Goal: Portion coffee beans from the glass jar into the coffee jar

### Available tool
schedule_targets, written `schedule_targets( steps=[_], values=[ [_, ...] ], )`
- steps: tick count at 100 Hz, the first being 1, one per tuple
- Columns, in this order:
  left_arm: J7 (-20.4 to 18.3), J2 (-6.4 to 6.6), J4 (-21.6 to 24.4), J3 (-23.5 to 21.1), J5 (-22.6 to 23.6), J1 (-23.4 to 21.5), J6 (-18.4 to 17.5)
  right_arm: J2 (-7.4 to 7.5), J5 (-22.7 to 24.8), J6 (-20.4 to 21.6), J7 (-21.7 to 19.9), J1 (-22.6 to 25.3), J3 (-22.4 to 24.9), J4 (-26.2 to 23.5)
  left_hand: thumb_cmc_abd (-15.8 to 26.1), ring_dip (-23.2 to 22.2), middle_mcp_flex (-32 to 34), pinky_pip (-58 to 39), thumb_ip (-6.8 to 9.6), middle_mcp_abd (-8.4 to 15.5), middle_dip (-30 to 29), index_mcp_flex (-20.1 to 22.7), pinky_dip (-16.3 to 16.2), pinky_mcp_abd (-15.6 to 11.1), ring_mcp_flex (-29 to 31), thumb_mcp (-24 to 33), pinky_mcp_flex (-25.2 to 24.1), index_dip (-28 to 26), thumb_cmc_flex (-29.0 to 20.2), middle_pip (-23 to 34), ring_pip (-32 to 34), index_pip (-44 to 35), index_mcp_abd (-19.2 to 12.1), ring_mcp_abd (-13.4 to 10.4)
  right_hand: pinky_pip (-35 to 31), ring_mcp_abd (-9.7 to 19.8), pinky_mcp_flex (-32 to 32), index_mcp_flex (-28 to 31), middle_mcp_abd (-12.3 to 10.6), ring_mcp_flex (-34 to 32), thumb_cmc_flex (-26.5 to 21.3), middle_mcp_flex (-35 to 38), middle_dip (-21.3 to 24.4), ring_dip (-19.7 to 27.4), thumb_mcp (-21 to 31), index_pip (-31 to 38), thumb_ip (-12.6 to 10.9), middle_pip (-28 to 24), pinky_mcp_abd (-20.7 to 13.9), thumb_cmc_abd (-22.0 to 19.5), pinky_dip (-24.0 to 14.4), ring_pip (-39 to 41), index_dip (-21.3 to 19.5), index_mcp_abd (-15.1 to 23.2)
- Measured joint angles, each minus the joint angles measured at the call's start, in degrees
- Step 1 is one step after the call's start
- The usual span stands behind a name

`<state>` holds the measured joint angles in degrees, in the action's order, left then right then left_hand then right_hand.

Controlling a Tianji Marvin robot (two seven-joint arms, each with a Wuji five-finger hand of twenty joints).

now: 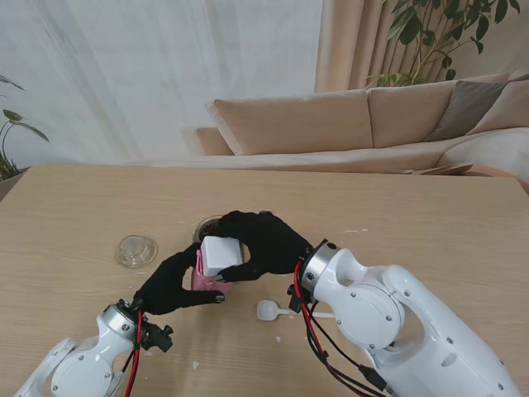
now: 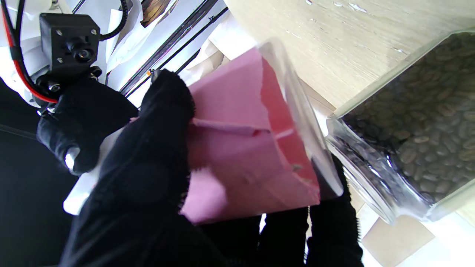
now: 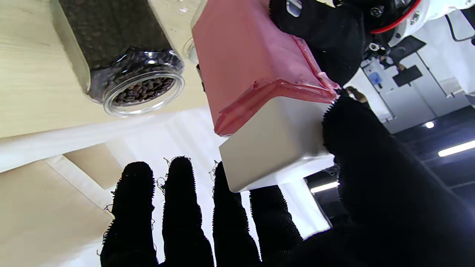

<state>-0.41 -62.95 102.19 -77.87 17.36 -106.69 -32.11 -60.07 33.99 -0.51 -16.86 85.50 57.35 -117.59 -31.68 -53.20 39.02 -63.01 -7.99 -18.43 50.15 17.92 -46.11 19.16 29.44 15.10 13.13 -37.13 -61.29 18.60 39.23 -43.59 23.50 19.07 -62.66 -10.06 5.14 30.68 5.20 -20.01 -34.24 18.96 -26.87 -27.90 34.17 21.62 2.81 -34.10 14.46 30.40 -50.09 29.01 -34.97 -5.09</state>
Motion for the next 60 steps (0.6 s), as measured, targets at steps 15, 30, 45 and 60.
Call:
schedule_targets(
  steps=[15,30,45,60],
  values=[
    [-0.3,0.03,0.0,-0.1,-0.4,0.0,0.2,0.02,-1.6,-0.8,-0.8,-0.1,0.0,-0.2,0.0,0.0,0.0,0.0,0.0,0.0,0.0,0.0,0.0,0.0,0.0,0.0,0.0,0.0,0.0,0.0,0.0,0.0,0.0,0.0,0.0,0.0,-0.2,0.0,-0.6,0.0,-2.4,0.0,2.5,0.0,5.3,-2.4,1.8,2.1,0.0,1.8,0.0,-0.1,5.0,0.7],
    [-0.3,0.06,-0.2,-0.3,-0.4,0.0,0.3,0.08,-2.4,-1.5,-1.5,-0.6,-0.2,-0.5,0.0,0.0,0.0,0.0,-0.25,-0.1,0.0,0.0,0.0,0.0,0.0,0.6,0.2,0.0,0.0,0.0,0.0,0.0,0.3,0.0,0.1,0.0,-0.6,-2.0,-1.4,0.0,-9.4,0.7,4.5,0.1,10.2,-2.9,5.3,2.9,0.0,3.7,0.0,-0.7,12.4,12.5],
    [-0.2,0.1,-0.3,-0.5,-0.6,0.0,0.3,0.19,-2.7,-1.8,-2.3,-1.2,-0.5,-0.4,0.0,0.0,0.0,-0.2,-0.58,-0.2,0.0,0.0,0.0,0.0,0.0,0.6,0.2,0.0,0.0,0.0,0.0,0.0,0.5,0.0,0.1,0.0,-0.6,-3.0,-2.0,0.0,-21.6,0.7,5.4,0.1,24.4,-0.2,3.1,2.9,-0.1,1.8,0.0,-0.7,15.1,24.5],
    [-0.4,0.11,-0.3,-0.4,-0.6,-0.1,0.2,0.24,-2.7,-2.0,-2.9,-1.7,-0.4,-0.2,0.0,0.0,0.0,-0.2,-0.6,-0.2,0.0,0.0,0.0,0.0,0.0,0.6,0.2,0.0,0.0,0.0,0.0,0.0,0.5,0.0,0.1,0.0,-0.7,-3.5,-2.1,0.1,-22.8,0.7,6.2,0.3,27.9,3.8,1.8,3.5,-0.2,-0.6,0.0,-1.3,20.7,25.8]
  ],
)
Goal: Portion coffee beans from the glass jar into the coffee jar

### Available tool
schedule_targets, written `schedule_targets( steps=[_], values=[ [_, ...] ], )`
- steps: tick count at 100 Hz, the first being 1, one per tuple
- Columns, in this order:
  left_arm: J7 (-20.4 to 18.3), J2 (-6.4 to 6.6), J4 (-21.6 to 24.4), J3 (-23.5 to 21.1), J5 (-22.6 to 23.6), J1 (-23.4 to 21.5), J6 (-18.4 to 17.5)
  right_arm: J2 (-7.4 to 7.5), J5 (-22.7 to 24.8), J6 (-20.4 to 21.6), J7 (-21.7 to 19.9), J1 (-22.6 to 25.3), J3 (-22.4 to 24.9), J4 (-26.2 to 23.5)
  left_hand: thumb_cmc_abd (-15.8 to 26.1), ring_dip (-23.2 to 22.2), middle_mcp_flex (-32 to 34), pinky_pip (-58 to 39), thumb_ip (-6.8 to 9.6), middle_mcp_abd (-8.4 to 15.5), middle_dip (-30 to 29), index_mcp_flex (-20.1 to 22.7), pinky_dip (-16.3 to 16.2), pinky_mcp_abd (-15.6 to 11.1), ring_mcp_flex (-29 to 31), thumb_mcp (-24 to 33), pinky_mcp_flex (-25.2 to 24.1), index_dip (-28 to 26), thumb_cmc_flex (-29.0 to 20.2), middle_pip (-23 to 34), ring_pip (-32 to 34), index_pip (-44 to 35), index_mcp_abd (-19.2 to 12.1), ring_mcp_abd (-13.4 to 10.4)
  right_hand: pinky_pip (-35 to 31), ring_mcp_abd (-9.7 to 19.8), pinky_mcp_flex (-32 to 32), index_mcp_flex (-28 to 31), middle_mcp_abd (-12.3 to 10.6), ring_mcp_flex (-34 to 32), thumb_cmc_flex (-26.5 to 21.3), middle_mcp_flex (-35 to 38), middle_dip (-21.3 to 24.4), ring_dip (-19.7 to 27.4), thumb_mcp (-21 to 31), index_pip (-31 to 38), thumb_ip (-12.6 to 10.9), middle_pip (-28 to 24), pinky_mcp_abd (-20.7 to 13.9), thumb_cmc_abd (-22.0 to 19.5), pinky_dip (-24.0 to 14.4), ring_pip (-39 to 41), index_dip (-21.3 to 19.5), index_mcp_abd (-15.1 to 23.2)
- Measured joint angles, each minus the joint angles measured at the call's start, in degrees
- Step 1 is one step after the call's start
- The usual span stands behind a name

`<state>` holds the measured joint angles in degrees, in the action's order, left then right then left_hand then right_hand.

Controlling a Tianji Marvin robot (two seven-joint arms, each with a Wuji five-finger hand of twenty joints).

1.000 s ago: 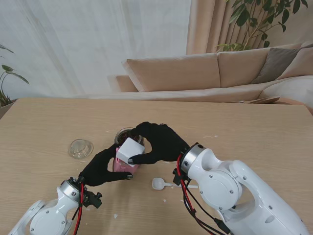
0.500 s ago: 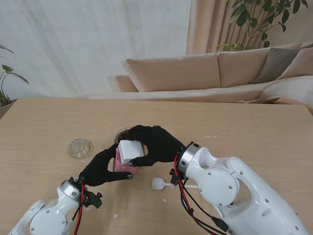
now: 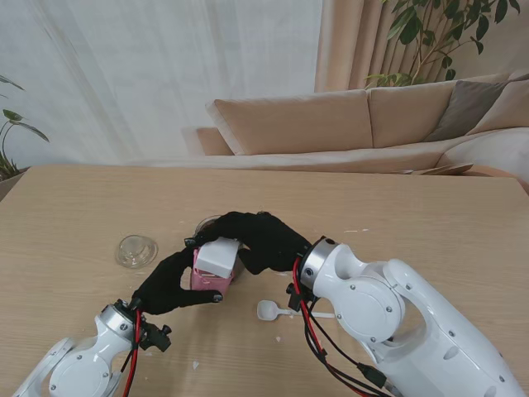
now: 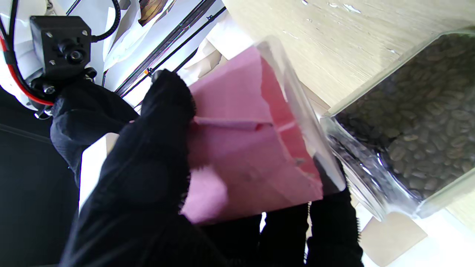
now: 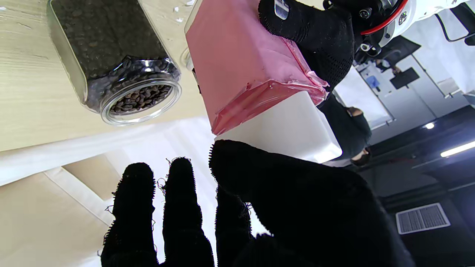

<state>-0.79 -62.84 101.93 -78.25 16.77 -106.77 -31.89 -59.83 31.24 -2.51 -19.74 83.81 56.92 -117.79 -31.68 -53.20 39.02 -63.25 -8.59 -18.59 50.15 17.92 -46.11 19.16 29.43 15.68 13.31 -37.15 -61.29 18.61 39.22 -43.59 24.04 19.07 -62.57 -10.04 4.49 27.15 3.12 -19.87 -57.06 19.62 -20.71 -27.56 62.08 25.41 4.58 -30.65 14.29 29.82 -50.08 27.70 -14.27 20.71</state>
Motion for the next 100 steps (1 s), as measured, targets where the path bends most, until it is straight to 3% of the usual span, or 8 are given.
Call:
schedule_targets(
  steps=[20,39,50,57,65,81,89,100],
  values=[
    [-0.2,0.0,0.1,0.1,0.0,0.0,-0.1,0.25,0.4,0.2,-1.6,-0.1,0.7,-0.3,0.0,0.0,0.0,0.0,-0.01,0.0,0.0,0.0,0.0,0.0,0.0,0.0,-0.1,0.0,0.0,0.2,0.0,0.0,-0.1,0.0,0.9,0.0,-0.5,-3.3,0.0,0.3,3.9,-0.4,0.2,0.2,1.5,0.6,-0.5,0.8,-0.1,1.9,0.0,-1.0,1.9,-2.3],
    [-0.3,0.0,0.4,0.1,0.1,-0.1,-0.2,0.63,1.7,0.7,-3.3,0.2,1.5,-1.1,-0.1,0.0,0.0,0.0,-0.01,0.1,0.0,0.0,0.0,-0.4,0.0,0.0,-0.2,0.0,0.0,0.2,0.0,0.0,-0.3,0.0,1.4,0.0,-1.0,-12.0,-0.5,1.7,6.5,-4.5,0.7,1.2,2.9,-2.2,-1.3,2.5,-0.6,6.2,0.0,-3.0,4.2,-4.6],
    [-0.2,-0.01,0.4,0.0,0.2,-0.1,-0.2,0.95,2.1,1.2,-4.7,0.2,1.9,-1.6,-0.1,0.0,0.0,0.0,-0.01,0.1,0.0,0.0,0.0,-0.4,0.0,0.0,-0.2,0.0,0.0,0.2,0.0,0.0,-0.4,0.0,2.2,0.0,-1.5,-14.4,-0.6,1.7,7.5,-7.0,0.9,1.2,2.7,-3.6,-1.3,3.3,-0.6,6.3,0.1,-3.6,4.3,-5.6],
    [-0.2,-0.01,0.5,0.0,0.2,-0.1,-0.2,1.1,2.2,1.4,-5.1,0.3,2.1,-1.8,-0.1,0.0,0.0,0.0,-0.01,0.1,0.0,0.0,0.0,-0.4,0.0,0.0,-0.2,0.0,0.0,0.2,0.0,0.0,-0.4,0.0,3.1,0.0,-1.6,-15.8,-0.7,3.0,10.7,-7.4,1.0,1.2,-1.0,-4.8,-1.3,3.6,-0.7,6.4,0.1,-4.4,4.3,-6.3],
    [-0.2,-0.01,0.5,0.0,0.3,-0.1,-0.2,1.18,2.0,1.9,-5.8,0.7,2.8,-2.2,-0.1,0.0,0.0,0.0,-0.01,0.1,0.0,0.0,0.0,-0.4,0.0,0.0,-0.2,0.0,0.0,0.2,0.0,0.0,-0.4,0.0,3.6,0.0,-2.1,-17.8,-0.7,3.7,14.8,-7.4,1.6,1.2,-9.7,-6.8,-1.3,6.1,-0.7,6.2,0.1,-5.2,4.3,-7.9],
    [-0.2,-0.02,0.5,-0.1,0.5,-0.1,-0.2,1.24,1.7,2.3,-5.9,2.2,4.6,-3.5,-0.1,0.0,0.0,0.1,-0.01,0.1,0.0,0.0,0.0,-0.4,0.0,0.0,-0.3,0.0,0.0,0.2,0.0,-0.1,-0.4,0.0,3.6,0.0,-2.2,-17.8,-0.6,4.1,28.7,-7.4,0.7,1.2,-21.0,-9.0,-1.5,7.1,-0.7,4.3,0.0,-5.7,1.8,-15.7],
    [-0.1,-0.02,0.5,-0.1,0.5,-0.2,-0.2,1.19,1.8,1.9,-3.7,3.4,4.8,-4.0,-0.1,0.0,0.0,0.1,-0.01,0.2,0.0,0.0,0.0,-0.4,0.0,0.0,-0.3,0.0,0.0,0.2,0.0,-0.1,-0.4,0.0,3.6,0.0,-2.2,-16.1,-0.1,4.1,34.0,-7.4,-1.3,1.2,-23.5,-10.0,-1.6,4.6,-0.7,3.0,0.0,-5.7,-0.8,-24.0],
    [0.0,-0.03,0.6,0.0,0.5,-0.2,-0.2,0.71,1.8,-0.6,1.6,4.6,4.3,-4.3,-0.1,0.0,0.0,0.1,-0.01,0.2,0.0,0.0,0.0,-0.4,0.0,0.0,-0.3,0.0,0.0,0.2,0.0,-0.1,-0.4,0.0,3.6,0.0,-1.5,-10.4,4.4,3.9,37.7,-7.1,-3.0,1.1,-25.4,-11.3,-1.8,1.2,-0.7,-0.4,-0.7,-4.1,-4.5,-32.2]
  ],
)
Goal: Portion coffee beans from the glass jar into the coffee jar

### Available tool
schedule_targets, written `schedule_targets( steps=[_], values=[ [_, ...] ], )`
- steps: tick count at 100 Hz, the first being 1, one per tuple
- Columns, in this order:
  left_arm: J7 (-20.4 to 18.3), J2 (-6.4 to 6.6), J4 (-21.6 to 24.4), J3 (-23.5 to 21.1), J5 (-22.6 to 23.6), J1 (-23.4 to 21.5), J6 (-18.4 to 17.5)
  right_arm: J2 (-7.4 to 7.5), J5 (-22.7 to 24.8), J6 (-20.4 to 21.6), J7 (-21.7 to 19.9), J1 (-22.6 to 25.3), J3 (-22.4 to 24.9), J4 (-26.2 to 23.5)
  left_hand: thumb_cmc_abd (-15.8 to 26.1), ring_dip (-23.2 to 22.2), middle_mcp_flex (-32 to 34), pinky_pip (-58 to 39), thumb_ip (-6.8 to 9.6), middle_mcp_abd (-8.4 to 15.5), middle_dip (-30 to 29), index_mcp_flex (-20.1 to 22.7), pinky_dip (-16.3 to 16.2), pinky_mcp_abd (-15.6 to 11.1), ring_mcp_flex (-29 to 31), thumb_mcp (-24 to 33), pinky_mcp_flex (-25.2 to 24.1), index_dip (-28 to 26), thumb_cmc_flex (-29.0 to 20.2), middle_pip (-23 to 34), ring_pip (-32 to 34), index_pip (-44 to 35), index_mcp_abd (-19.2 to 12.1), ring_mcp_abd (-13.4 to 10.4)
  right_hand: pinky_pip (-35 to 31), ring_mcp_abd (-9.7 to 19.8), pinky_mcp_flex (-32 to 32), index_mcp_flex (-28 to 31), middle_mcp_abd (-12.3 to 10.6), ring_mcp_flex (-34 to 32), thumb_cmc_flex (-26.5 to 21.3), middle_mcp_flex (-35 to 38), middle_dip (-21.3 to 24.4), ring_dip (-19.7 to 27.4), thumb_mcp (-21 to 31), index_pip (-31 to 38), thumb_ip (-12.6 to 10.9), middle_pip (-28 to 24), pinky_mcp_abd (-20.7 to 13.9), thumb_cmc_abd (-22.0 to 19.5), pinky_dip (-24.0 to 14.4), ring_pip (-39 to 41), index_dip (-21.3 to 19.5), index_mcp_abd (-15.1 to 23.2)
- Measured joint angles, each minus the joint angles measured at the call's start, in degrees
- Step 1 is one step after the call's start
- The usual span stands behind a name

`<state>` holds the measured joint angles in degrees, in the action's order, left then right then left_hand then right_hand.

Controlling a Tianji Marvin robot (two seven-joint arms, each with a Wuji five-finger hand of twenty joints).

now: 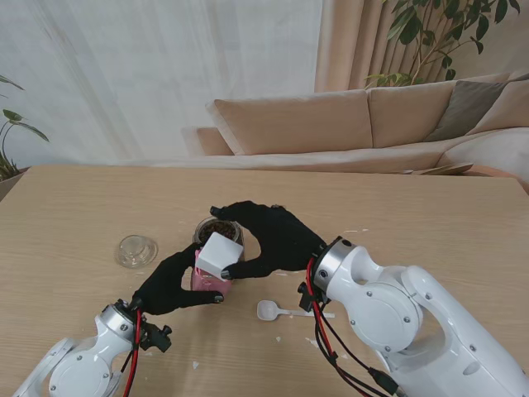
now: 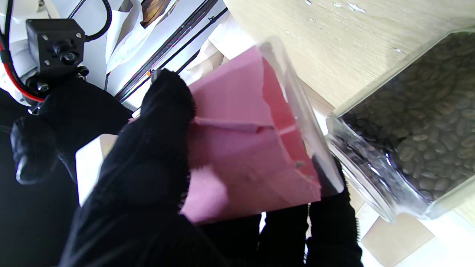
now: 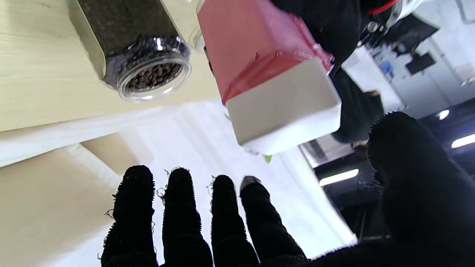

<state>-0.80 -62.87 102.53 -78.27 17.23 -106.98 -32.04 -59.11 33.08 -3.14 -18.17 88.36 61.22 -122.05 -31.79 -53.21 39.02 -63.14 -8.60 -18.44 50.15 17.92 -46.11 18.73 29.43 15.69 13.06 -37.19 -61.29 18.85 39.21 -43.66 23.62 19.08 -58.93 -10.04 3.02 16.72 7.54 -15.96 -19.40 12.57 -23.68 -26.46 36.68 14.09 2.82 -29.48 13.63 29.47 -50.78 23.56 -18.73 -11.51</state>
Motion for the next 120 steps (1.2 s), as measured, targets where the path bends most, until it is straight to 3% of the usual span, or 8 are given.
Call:
schedule_targets(
  steps=[14,24,46,64,70,86,100,120],
  values=[
    [0.4,-0.03,0.2,0.2,0.1,-0.1,0.2,-0.84,2.8,-3.3,2.6,0.2,-2.1,0.0,0.0,0.0,0.0,0.0,0.0,0.0,0.0,0.0,0.0,0.0,0.0,0.0,0.0,0.0,0.0,0.0,0.0,0.0,0.0,0.0,-3.3,-0.2,1.7,5.7,3.2,-1.7,3.6,3.7,-2.1,-1.9,-1.6,0.3,1.0,-4.6,0.3,-2.5,-0.1,4.4,-6.0,-3.1],
    [0.6,-0.06,0.4,0.3,0.3,-0.2,0.3,-1.08,5.7,-4.3,2.7,-0.2,-3.5,0.3,0.0,0.0,0.0,0.0,0.0,0.0,0.0,0.0,0.0,0.0,0.0,0.0,0.0,0.0,0.0,0.0,0.0,0.0,0.0,0.0,-5.1,-0.7,2.7,7.1,3.4,-3.0,4.4,4.4,-4.1,-2.9,-1.6,2.3,1.0,-7.5,0.8,-2.4,-0.1,7.8,-11.8,-3.1],
    [0.5,-0.1,0.8,0.3,0.2,-0.2,0.5,-1.08,5.7,-4.1,2.0,-1.8,-5.0,1.4,0.0,0.0,0.0,0.0,0.0,0.0,0.0,0.0,0.0,0.0,0.0,0.0,0.0,0.0,0.0,0.0,0.0,0.0,0.0,0.0,-6.5,-0.7,3.0,7.2,3.1,-3.8,4.3,4.4,-8.0,-4.3,-1.7,7.5,1.0,-11.8,0.8,-2.4,-0.1,10.4,-22.8,-3.1],
    [0.3,-0.08,0.9,0.4,0.2,-0.2,0.6,-1.06,6.0,-2.9,1.8,-2.6,-5.5,1.8,0.0,0.0,0.0,0.1,0.0,0.0,0.0,0.0,0.0,0.0,0.0,0.0,0.0,0.0,0.0,0.0,0.0,0.0,0.0,0.0,-7.8,-0.7,4.4,10.0,1.1,-6.0,-3.8,7.8,-9.3,-4.3,-3.1,14.5,0.9,-12.6,0.9,-0.9,-0.1,11.2,-30.7,-0.7],
    [0.2,-0.08,0.9,0.4,0.1,-0.2,0.7,-1.06,6.3,-2.1,1.8,-2.6,-5.5,1.9,0.0,0.0,0.0,0.1,0.0,0.0,0.0,0.0,0.0,0.0,0.0,0.0,0.0,0.0,0.0,0.0,0.0,0.0,0.0,0.0,-7.8,-0.8,4.7,10.9,0.7,-7.5,-7.0,8.1,-9.2,-4.3,-3.8,14.5,0.4,-12.4,1.2,-1.0,-0.1,11.2,-30.6,-0.5],
    [0.1,-0.06,0.9,0.3,0.1,-0.2,0.8,-1.07,3.4,-0.5,1.2,-2.6,-4.8,2.0,0.0,0.0,0.0,0.1,0.0,0.0,0.0,0.0,0.0,0.0,0.0,0.0,0.0,0.0,0.0,0.0,0.0,0.0,0.0,0.0,-7.9,-0.7,4.9,14.8,-0.8,-9.4,-11.8,12.0,-6.2,-4.3,1.6,7.8,-0.2,-9.3,1.5,1.7,0.0,11.2,-20.9,1.9],
    [-0.2,-0.03,0.9,0.2,0.3,-0.2,0.9,-0.95,2.7,0.7,-0.3,-2.5,-3.7,1.9,0.0,0.0,0.0,0.1,0.0,0.0,0.0,0.0,0.0,0.0,0.0,0.0,0.0,0.0,0.0,0.0,0.0,0.0,0.0,0.0,-7.8,-0.7,5.3,15.4,-2.6,-12.7,-14.5,16.0,-5.8,-4.3,4.5,7.4,-0.1,-8.2,1.6,4.6,0.0,11.3,-18.5,3.6],
    [-0.4,0.0,1.0,0.2,0.4,-0.2,1.1,-0.81,0.1,1.7,-0.1,-2.5,-3.2,2.2,-0.5,0.0,0.0,0.3,-0.01,0.5,0.0,0.1,0.0,-0.1,0.0,0.0,-0.4,0.0,0.0,0.1,-0.1,-0.5,-1.0,0.0,-8.5,-0.6,7.2,15.4,-3.0,-16.5,-17.4,20.1,-6.4,-5.6,6.0,16.4,1.7,-8.8,2.1,9.4,0.0,14.0,-11.8,4.1]
  ],
)
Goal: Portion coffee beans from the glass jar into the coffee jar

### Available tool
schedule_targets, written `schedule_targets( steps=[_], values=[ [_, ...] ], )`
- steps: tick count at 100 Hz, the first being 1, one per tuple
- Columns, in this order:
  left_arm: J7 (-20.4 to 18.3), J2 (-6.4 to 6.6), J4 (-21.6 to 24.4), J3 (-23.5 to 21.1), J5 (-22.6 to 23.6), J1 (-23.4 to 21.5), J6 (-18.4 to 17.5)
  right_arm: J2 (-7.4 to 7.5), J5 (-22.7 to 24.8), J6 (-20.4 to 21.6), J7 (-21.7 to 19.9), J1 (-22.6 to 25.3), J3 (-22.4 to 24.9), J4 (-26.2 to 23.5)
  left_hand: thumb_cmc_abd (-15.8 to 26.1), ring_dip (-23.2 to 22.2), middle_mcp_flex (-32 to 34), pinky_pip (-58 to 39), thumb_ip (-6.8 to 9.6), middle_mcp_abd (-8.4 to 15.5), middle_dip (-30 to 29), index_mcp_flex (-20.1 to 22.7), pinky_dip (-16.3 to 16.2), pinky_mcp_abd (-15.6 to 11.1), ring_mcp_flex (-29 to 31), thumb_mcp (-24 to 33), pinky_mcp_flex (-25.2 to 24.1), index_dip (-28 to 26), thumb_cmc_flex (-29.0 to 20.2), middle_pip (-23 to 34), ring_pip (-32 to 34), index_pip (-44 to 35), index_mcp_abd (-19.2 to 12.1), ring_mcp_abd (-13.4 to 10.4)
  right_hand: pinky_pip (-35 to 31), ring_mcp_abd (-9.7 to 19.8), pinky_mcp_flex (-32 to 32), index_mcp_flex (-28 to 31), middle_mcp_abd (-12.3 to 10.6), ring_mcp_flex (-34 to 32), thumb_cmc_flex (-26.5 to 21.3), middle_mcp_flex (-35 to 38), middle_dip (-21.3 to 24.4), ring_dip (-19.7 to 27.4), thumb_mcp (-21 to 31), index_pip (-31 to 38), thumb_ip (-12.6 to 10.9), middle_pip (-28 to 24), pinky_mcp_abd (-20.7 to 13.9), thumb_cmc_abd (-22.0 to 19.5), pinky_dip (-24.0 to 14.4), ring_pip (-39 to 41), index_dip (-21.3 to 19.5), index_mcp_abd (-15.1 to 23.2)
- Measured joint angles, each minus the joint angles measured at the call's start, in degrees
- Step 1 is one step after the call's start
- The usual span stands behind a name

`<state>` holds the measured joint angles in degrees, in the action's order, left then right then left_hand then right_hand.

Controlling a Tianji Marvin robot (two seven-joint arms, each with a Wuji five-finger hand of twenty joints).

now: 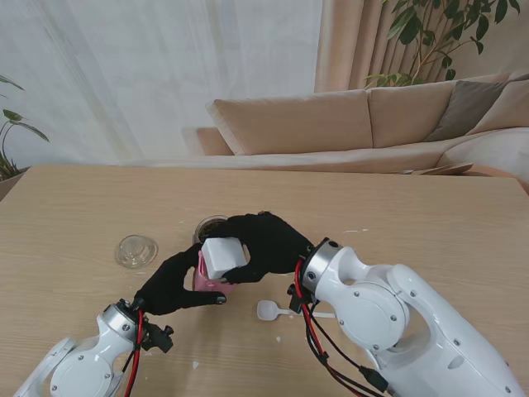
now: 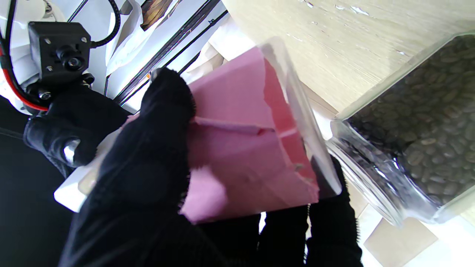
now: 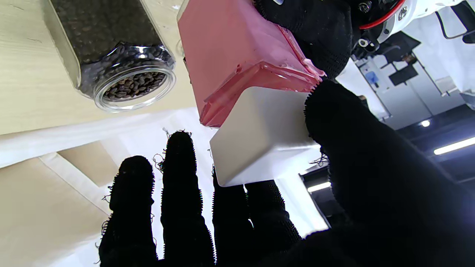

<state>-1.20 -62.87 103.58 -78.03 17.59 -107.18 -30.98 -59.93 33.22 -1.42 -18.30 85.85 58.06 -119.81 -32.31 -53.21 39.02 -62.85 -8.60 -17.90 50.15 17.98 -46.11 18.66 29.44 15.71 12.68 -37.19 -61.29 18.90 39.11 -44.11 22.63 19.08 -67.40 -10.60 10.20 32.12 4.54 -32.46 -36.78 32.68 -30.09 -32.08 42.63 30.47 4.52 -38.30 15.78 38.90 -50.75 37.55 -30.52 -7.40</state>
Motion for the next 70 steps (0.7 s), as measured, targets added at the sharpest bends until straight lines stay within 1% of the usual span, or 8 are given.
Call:
schedule_targets(
  steps=[6,7,9,31,53,70],
  values=[
    [0.0,0.01,0.0,0.0,0.0,0.0,0.1,-0.01,-0.3,0.1,0.3,0.0,0.0,0.2,0.0,0.0,0.0,0.0,0.0,0.0,0.0,0.0,0.0,0.0,0.0,0.0,0.0,0.0,0.0,0.0,0.0,0.0,0.0,0.0,0.0,0.0,0.0,0.0,0.0,0.0,0.0,0.7,0.0,0.0,0.0,1.1,0.0,0.0,0.0,0.3,0.0,0.0,0.6,0.0],
    [0.0,0.01,0.0,0.0,0.0,0.0,0.1,-0.02,-0.3,0.1,0.4,0.0,0.0,0.2,0.0,0.0,0.0,0.0,0.0,0.0,0.0,0.0,0.0,0.0,0.0,0.0,0.0,0.0,0.0,0.0,0.0,0.0,0.0,0.0,0.0,0.0,0.0,0.0,0.0,0.0,0.0,0.7,0.0,0.0,0.0,1.2,0.6,0.0,0.0,0.3,0.0,0.0,0.6,0.0],
    [0.0,0.01,0.0,0.0,0.1,0.0,0.1,-0.03,-0.3,0.1,0.5,0.0,0.1,0.2,0.0,0.0,0.0,0.0,0.0,0.0,0.0,0.0,0.0,0.0,0.0,0.0,0.0,0.0,0.0,0.0,0.0,0.0,0.0,0.0,0.0,0.0,0.1,0.0,0.0,0.0,0.0,0.7,0.0,0.0,0.0,1.5,1.1,0.0,0.0,0.3,0.0,0.0,0.6,0.0],
    [0.0,0.01,0.0,0.0,0.3,0.0,0.4,-0.21,-0.7,0.1,1.5,0.9,0.7,0.0,0.0,0.0,0.0,0.0,0.0,0.0,0.0,0.0,0.0,0.0,0.0,0.0,0.0,0.0,0.0,0.0,0.0,0.0,0.0,0.0,-0.7,0.0,0.6,-0.1,0.0,-1.1,0.0,0.8,-0.4,-0.1,0.0,2.1,1.1,0.0,0.0,0.4,0.0,0.5,1.3,0.0],
    [0.1,0.01,0.0,0.0,0.3,0.0,0.6,-0.45,-0.1,-0.5,2.7,2.5,2.1,-1.4,0.0,0.0,0.0,0.0,0.0,0.0,0.0,0.0,0.0,0.0,0.0,0.0,0.0,0.0,0.0,0.0,0.0,-0.1,0.0,0.0,-0.8,0.0,0.7,-0.1,0.0,-1.4,0.0,1.3,-0.9,-0.1,0.0,3.5,1.1,0.1,0.0,0.8,0.0,0.6,2.1,0.0],
    [0.1,0.01,0.0,0.0,0.2,0.0,0.6,-0.71,1.7,-1.3,3.1,5.5,5.0,-4.1,0.0,0.0,0.0,0.0,0.0,0.0,0.0,0.0,0.0,0.0,0.0,0.0,0.0,0.0,0.0,0.0,0.0,-0.1,0.0,0.0,-0.8,0.0,0.8,-0.1,0.0,-1.4,0.0,1.3,-1.0,-0.1,0.0,3.6,1.1,0.1,0.0,0.8,0.0,0.6,2.5,0.0]
  ],
)
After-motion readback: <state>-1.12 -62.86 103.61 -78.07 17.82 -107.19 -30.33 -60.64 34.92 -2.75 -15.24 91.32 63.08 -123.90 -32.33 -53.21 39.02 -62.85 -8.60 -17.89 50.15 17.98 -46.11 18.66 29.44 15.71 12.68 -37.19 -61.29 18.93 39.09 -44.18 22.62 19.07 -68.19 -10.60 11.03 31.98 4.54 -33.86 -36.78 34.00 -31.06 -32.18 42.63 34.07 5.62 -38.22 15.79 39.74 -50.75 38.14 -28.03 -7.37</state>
